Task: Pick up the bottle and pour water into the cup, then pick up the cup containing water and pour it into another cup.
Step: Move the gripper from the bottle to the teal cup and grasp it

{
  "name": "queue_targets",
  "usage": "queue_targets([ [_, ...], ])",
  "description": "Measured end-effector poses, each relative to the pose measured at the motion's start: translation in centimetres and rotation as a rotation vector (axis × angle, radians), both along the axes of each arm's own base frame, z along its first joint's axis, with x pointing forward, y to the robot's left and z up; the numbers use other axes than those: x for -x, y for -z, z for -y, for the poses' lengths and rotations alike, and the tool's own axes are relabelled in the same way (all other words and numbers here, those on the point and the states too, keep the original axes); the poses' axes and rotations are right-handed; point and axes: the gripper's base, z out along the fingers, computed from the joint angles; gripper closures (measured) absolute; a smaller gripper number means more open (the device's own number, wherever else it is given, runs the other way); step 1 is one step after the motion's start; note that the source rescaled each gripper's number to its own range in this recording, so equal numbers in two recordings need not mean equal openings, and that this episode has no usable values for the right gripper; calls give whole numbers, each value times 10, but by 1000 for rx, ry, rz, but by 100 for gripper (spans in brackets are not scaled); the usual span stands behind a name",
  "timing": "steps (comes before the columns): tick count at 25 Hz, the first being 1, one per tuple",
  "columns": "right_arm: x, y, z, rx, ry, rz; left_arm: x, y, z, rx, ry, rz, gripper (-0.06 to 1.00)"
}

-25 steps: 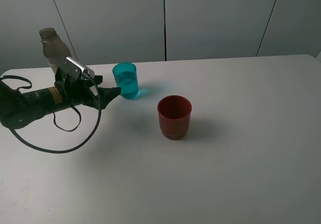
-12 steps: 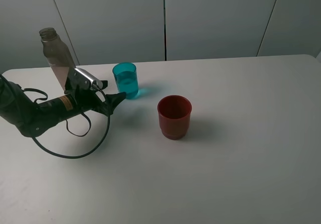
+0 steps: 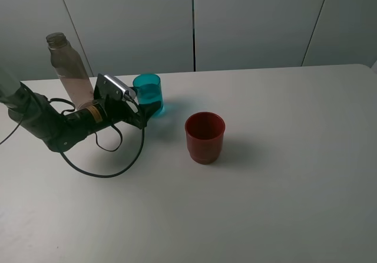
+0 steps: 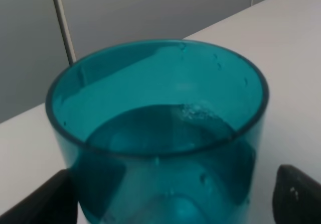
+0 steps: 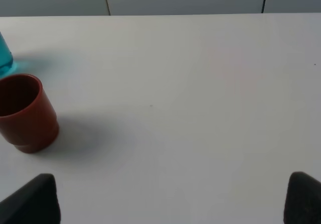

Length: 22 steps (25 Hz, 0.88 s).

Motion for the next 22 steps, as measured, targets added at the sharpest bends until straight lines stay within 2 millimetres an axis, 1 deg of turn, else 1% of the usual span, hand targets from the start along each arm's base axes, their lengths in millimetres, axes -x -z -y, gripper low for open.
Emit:
queue_targets([
  [7,0,0,0,0,0,0,-19,-9,5,15,0,41,-3],
  [10,0,0,0,0,0,0,-24,-5,7,37,-1,30,-3],
  [15,0,0,0,0,0,0,-24,12,16,47,14,-10,-3],
  [17,0,0,0,0,0,0,-24,15,20,46,24,-12,-3],
  [22,0,0,0,0,0,0,-30,12,26,47,34,10,-3],
])
